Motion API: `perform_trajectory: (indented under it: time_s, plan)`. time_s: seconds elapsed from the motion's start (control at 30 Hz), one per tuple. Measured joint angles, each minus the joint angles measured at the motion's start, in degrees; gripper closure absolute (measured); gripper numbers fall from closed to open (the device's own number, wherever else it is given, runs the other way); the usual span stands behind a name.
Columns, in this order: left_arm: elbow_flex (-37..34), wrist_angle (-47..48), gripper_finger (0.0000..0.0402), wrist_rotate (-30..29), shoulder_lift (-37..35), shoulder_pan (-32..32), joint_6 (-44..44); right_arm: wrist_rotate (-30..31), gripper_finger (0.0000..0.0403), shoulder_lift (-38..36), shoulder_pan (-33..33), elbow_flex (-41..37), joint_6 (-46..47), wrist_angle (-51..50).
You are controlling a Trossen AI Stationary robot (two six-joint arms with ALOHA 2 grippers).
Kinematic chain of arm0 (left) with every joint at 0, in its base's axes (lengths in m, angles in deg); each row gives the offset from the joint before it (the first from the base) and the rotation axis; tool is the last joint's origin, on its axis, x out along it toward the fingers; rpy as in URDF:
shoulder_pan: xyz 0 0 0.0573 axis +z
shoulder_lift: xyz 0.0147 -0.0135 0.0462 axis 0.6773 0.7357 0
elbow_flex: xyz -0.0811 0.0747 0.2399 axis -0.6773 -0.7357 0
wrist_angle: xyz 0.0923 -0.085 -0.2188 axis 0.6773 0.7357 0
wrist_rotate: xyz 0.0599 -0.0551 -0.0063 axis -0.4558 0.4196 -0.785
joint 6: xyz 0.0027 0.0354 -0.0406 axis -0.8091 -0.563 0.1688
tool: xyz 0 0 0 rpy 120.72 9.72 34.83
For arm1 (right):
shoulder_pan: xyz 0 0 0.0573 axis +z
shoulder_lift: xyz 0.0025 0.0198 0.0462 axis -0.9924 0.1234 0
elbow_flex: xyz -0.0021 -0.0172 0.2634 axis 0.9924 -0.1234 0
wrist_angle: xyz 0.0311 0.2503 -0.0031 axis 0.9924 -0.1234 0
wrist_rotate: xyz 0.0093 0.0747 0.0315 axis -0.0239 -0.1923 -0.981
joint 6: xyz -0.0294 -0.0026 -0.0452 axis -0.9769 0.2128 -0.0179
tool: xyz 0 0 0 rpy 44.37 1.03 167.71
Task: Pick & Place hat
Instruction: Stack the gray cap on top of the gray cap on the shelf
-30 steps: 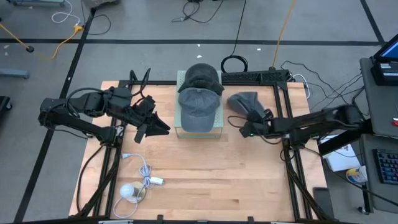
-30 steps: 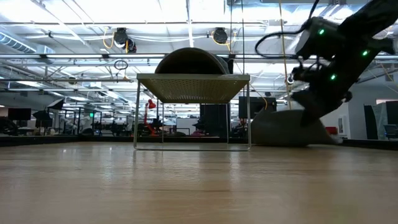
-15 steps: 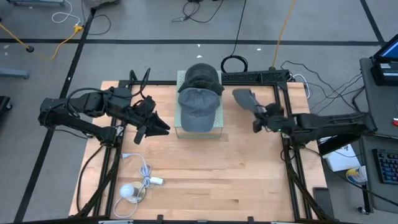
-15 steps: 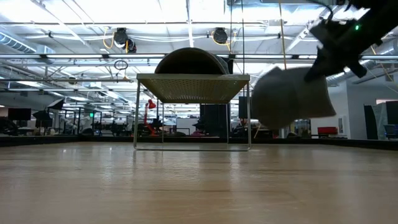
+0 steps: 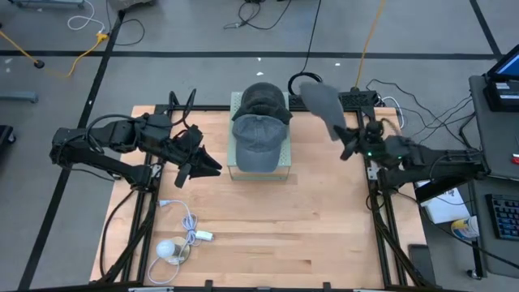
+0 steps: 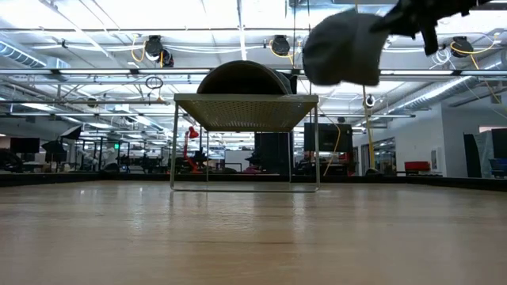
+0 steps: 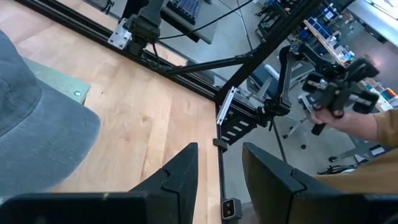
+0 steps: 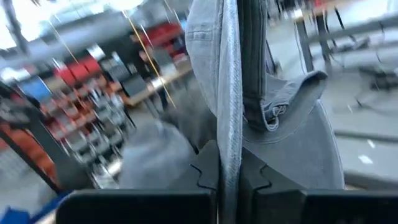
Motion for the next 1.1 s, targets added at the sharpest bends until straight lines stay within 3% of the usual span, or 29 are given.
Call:
perform_trajectory:
  time_s: [0.37,0.63,0.83,0.97,1.1]
  plan:
    - [0.0,-0.4,0.0275,0.1,0.0,0.0,0.2,-2.4,0.0399,-0.1,1.6,0.0,-11.6,20.8]
    - [0.0,-5.3,0.0275,-0.2,0.0,0.0,-4.5,-16.3,0.0399,-0.1,1.8,0.0,-14.3,23.6]
    - [0.0,-10.6,0.0275,-1.2,0.0,0.0,-6.6,-25.5,0.0398,-0.1,1.8,0.0,-10.9,23.7]
    - [0.0,-14.4,0.0268,-4.2,0.0,0.1,-8.7,-28.8,0.0398,-0.1,1.8,0.0,-7.3,25.3]
    - [0.0,-18.0,0.0234,-4.6,0.0,0.5,-11.4,-30.6,0.0399,-0.1,1.8,0.0,-6.2,27.3]
